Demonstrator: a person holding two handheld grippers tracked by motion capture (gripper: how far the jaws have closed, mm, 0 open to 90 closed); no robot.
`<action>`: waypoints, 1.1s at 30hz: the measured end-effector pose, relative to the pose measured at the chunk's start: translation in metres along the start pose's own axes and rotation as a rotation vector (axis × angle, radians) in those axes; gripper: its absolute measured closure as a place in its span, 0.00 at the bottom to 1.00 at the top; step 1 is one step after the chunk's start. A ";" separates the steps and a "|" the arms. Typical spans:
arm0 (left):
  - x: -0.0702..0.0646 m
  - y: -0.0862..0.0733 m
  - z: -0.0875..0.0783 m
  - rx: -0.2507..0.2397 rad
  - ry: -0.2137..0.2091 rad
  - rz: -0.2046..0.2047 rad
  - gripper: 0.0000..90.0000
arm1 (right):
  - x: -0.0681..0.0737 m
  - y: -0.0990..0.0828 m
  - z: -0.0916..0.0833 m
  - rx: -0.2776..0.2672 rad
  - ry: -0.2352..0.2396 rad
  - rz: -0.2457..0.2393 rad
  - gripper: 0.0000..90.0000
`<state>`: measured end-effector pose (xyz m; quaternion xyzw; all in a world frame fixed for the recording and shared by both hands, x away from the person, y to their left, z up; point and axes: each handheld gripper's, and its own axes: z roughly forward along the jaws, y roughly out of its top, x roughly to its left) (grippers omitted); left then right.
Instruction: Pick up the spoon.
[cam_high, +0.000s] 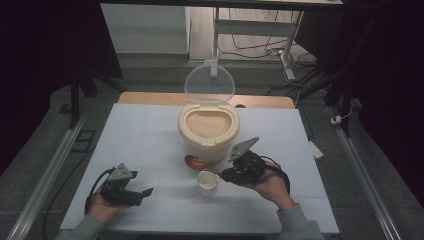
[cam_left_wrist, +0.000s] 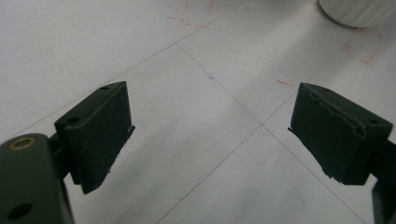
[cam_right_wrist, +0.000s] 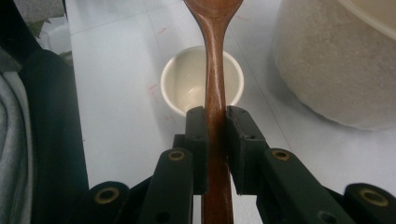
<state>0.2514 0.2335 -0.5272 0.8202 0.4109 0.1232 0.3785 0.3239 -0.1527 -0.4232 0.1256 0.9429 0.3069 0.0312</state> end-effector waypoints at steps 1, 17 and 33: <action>0.000 0.000 0.000 0.000 0.000 0.001 0.14 | 0.001 0.001 0.001 -0.004 -0.002 -0.007 0.88; -0.002 0.011 -0.009 -0.027 -0.017 0.028 0.16 | 0.002 0.002 0.001 -0.004 -0.022 -0.026 0.88; -0.056 0.096 -0.030 -0.084 -0.138 0.279 0.19 | 0.012 0.011 0.009 0.020 -0.038 -0.079 0.88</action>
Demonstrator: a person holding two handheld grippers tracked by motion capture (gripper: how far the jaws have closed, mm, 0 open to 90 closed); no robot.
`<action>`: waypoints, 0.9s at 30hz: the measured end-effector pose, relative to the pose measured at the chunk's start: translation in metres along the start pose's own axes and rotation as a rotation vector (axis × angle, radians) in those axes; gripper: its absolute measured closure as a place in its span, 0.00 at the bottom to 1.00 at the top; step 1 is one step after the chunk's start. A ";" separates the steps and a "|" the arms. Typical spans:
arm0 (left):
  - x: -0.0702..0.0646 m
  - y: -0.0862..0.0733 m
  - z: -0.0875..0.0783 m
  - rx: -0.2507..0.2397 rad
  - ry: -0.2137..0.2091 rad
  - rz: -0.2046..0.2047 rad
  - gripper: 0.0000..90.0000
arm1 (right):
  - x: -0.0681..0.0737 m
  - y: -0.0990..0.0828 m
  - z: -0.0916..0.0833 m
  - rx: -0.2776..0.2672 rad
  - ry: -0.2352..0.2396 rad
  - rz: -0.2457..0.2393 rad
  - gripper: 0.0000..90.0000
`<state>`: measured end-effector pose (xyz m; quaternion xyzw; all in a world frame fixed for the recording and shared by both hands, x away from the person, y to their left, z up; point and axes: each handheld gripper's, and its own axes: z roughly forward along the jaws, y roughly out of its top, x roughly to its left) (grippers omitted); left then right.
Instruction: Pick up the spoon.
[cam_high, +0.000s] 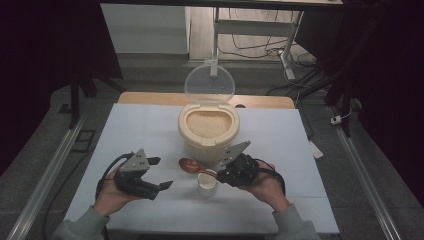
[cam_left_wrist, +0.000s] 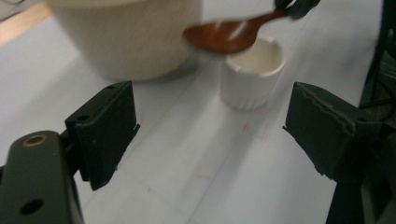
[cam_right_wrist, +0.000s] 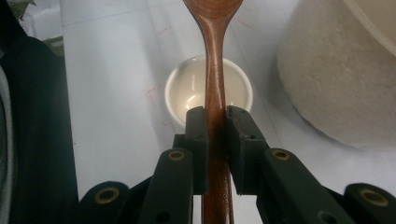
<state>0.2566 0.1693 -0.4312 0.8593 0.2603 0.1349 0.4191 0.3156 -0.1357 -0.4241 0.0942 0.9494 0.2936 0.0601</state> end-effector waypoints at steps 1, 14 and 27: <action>-0.001 0.005 0.002 0.005 -0.004 0.012 0.19 | 0.001 0.001 0.001 0.000 0.001 -0.002 0.88; -0.015 0.048 0.034 0.137 -0.080 0.153 0.27 | 0.011 0.010 0.007 0.019 0.005 -0.043 0.88; -0.019 0.060 0.059 0.254 -0.175 0.215 0.37 | 0.021 0.016 0.011 0.023 0.009 -0.110 0.88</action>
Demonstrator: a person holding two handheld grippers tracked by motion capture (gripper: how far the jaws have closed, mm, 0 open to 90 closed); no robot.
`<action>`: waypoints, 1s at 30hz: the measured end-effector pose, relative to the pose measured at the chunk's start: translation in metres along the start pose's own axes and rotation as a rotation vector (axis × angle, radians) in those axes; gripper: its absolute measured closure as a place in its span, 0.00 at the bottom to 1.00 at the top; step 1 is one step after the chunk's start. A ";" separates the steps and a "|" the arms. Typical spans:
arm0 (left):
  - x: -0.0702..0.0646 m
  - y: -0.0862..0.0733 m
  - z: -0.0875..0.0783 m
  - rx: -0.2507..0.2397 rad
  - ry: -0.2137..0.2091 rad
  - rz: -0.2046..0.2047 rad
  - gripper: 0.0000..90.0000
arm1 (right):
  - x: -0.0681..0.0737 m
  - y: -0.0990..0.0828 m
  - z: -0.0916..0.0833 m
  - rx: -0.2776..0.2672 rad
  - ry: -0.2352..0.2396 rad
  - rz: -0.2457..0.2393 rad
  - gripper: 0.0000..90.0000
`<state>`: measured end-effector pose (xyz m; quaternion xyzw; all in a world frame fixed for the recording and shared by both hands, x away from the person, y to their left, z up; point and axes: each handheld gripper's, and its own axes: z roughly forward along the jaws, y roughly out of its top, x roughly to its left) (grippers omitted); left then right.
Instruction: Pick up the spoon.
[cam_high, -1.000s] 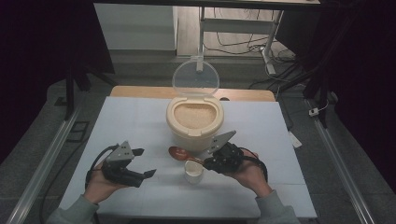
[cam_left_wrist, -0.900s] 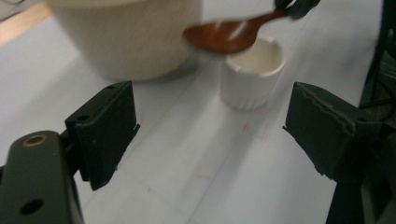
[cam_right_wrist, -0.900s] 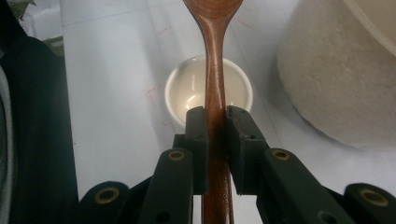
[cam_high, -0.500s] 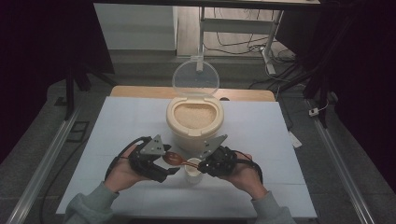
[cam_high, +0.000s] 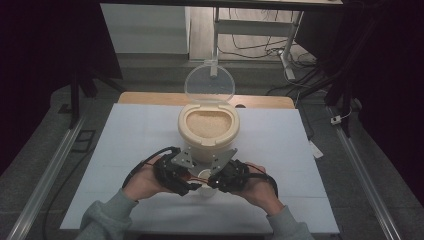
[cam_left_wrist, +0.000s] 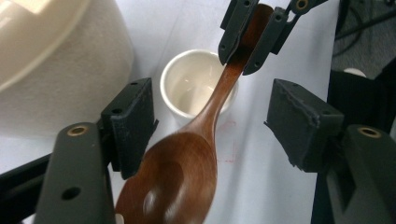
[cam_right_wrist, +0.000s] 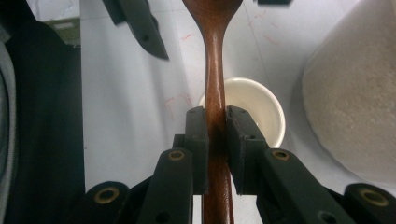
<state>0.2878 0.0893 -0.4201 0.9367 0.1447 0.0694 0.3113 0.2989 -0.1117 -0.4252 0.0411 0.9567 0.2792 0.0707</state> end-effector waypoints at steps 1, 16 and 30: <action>0.000 0.000 0.002 0.009 -0.006 0.003 0.38 | 0.001 0.001 0.001 0.000 -0.003 -0.008 0.88; -0.001 0.000 0.018 0.105 -0.088 0.082 0.74 | 0.012 0.006 0.000 0.025 0.007 -0.143 0.88; -0.005 -0.001 0.026 0.128 -0.116 0.109 0.87 | 0.016 0.003 0.004 0.021 -0.004 -0.188 0.87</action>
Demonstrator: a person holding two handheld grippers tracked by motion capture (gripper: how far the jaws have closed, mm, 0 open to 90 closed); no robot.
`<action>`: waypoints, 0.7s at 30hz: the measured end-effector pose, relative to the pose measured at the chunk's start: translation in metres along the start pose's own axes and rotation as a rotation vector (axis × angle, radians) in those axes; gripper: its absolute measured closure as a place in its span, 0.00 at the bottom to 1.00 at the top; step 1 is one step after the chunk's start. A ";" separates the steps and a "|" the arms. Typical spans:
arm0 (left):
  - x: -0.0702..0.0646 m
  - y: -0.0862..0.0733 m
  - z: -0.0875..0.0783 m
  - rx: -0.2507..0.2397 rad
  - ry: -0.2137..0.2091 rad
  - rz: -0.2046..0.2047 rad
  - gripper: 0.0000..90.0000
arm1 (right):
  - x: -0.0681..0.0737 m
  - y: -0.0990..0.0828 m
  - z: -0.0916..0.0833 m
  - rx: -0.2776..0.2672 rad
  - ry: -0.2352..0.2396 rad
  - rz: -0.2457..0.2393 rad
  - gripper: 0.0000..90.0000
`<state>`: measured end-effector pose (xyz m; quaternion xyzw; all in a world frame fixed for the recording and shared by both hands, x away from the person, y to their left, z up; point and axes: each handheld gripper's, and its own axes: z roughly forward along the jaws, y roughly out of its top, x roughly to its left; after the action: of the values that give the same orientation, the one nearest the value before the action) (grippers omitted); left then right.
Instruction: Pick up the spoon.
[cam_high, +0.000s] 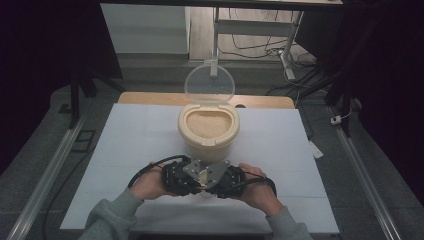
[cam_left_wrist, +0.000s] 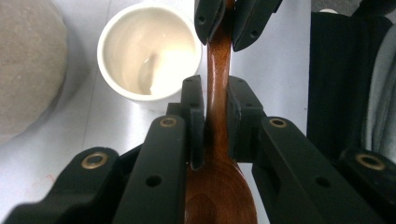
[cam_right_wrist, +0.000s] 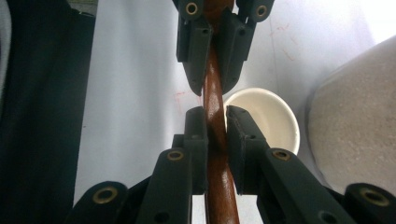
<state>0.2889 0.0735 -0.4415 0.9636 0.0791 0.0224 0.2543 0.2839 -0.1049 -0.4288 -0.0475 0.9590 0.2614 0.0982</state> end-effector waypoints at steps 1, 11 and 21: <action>0.000 0.000 0.000 -0.008 0.004 -0.004 0.87 | -0.001 0.000 -0.001 -0.004 0.001 0.003 0.86; 0.005 -0.006 -0.011 -0.084 0.077 -0.048 0.87 | -0.015 -0.015 -0.022 -0.230 -0.122 0.261 0.62; 0.008 -0.015 -0.017 -0.161 0.146 -0.096 0.87 | -0.017 -0.041 -0.039 -0.359 -0.235 0.498 0.49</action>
<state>0.2930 0.0958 -0.4340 0.9310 0.1411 0.0865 0.3253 0.2996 -0.1588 -0.4127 0.2026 0.8619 0.4459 0.1311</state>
